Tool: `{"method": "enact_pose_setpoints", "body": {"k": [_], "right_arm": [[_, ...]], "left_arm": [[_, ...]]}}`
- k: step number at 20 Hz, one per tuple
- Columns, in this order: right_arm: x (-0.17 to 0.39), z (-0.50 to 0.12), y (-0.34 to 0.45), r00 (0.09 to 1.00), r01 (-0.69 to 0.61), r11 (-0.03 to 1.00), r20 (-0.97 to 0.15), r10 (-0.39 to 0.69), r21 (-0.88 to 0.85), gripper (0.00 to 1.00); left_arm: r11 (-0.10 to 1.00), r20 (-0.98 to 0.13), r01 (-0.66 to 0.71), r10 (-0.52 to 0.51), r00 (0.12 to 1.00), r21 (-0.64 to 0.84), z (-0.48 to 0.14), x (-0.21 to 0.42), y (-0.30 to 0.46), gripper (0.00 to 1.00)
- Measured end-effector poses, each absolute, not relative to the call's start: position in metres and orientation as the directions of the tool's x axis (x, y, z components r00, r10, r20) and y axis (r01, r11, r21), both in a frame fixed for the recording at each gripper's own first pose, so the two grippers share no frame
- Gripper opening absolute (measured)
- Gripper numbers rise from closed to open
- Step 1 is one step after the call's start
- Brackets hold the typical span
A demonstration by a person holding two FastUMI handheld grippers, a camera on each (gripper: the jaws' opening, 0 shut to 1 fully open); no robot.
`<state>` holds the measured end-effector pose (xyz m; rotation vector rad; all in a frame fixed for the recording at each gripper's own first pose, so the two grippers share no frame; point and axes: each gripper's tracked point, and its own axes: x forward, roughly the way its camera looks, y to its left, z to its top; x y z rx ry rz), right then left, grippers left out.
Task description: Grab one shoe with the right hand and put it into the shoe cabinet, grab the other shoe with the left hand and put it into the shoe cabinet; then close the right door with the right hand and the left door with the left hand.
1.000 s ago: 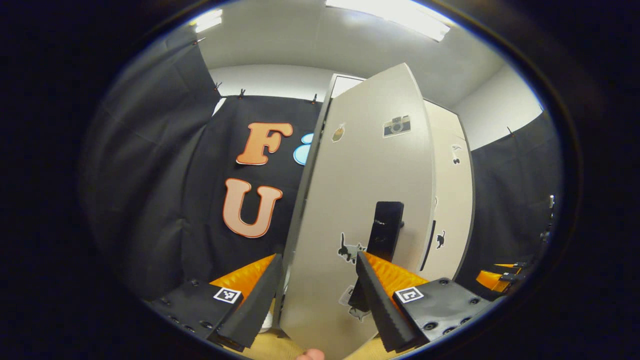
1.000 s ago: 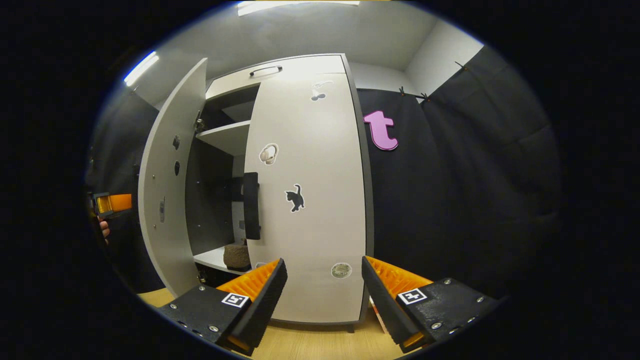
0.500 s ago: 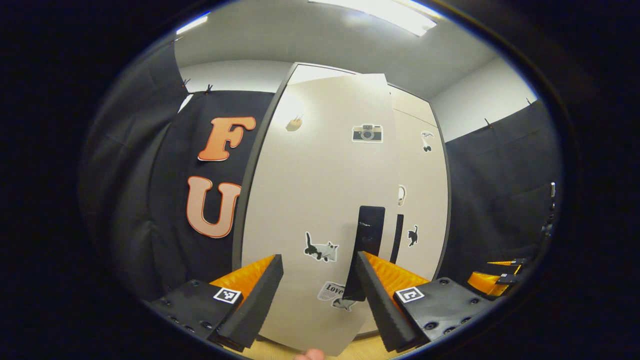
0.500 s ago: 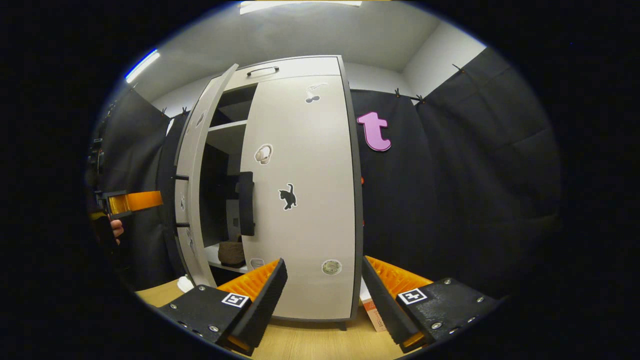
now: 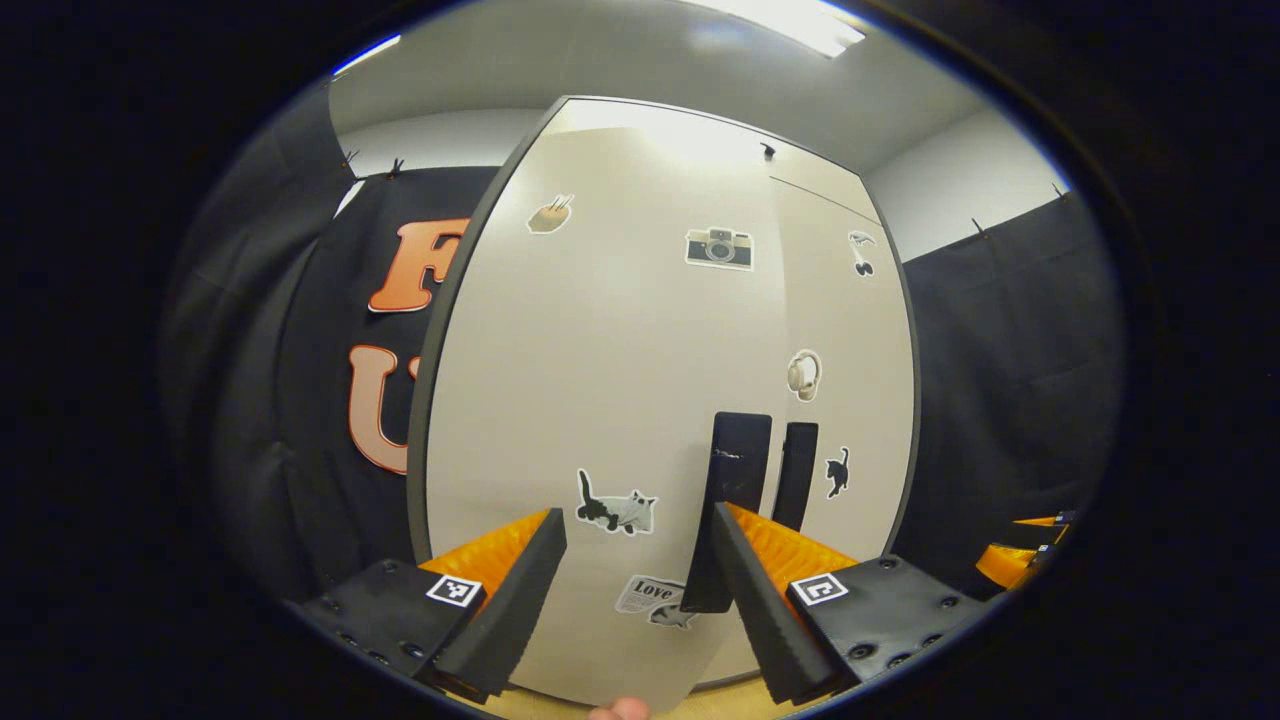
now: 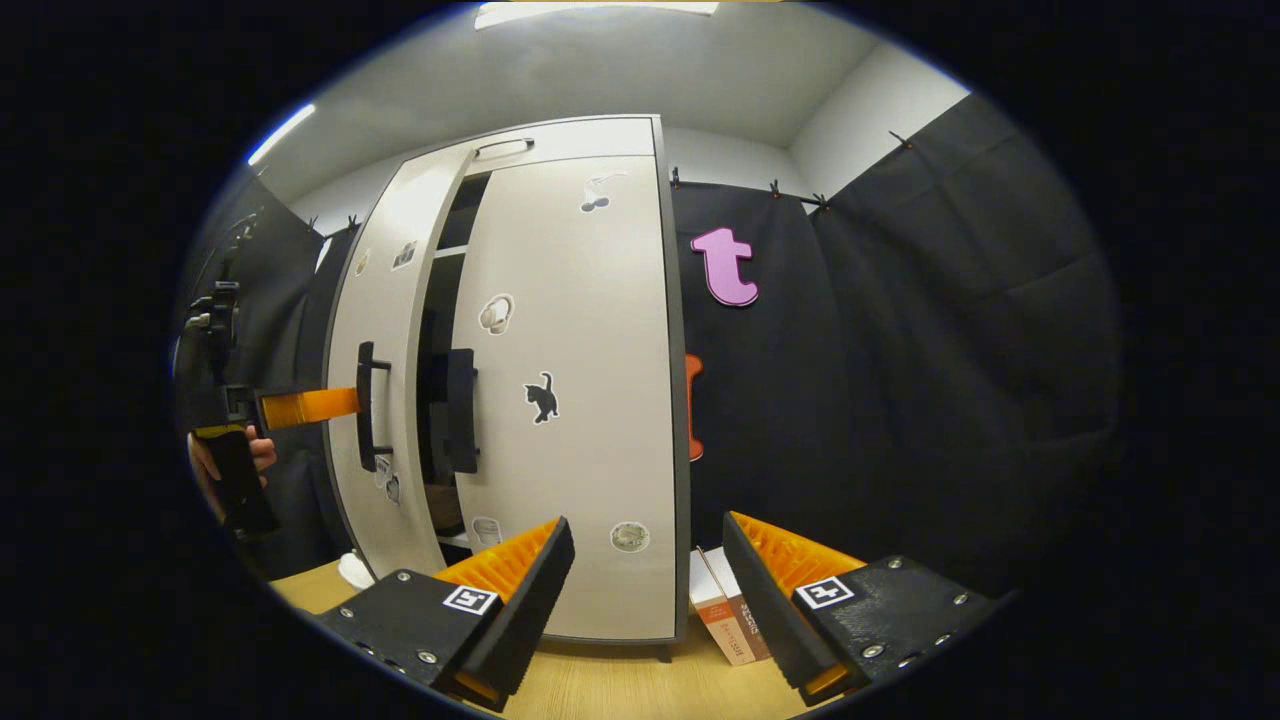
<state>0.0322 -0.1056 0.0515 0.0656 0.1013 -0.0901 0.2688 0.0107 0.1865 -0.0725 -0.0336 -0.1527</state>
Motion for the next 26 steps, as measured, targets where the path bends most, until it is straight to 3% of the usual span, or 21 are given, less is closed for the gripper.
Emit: {"method": "enact_pose_setpoints", "body": {"k": [15, 26], "right_arm": [[0.029, 0.064, -0.098, 0.994, 0.071, 0.996, -0.086, -0.066, 0.058, 0.92], [0.021, 0.077, -0.047, 0.998, -0.016, 0.996, -0.051, 0.02, 0.085, 0.93]], "left_arm": [[0.994, -0.002, 0.099, -0.099, 0.995, -0.055, 0.184, 0.299, 0.004, 0.97], [0.995, 0.032, 0.095, -0.094, 0.995, -0.041, 0.196, 0.208, 0.025, 0.96]]}}
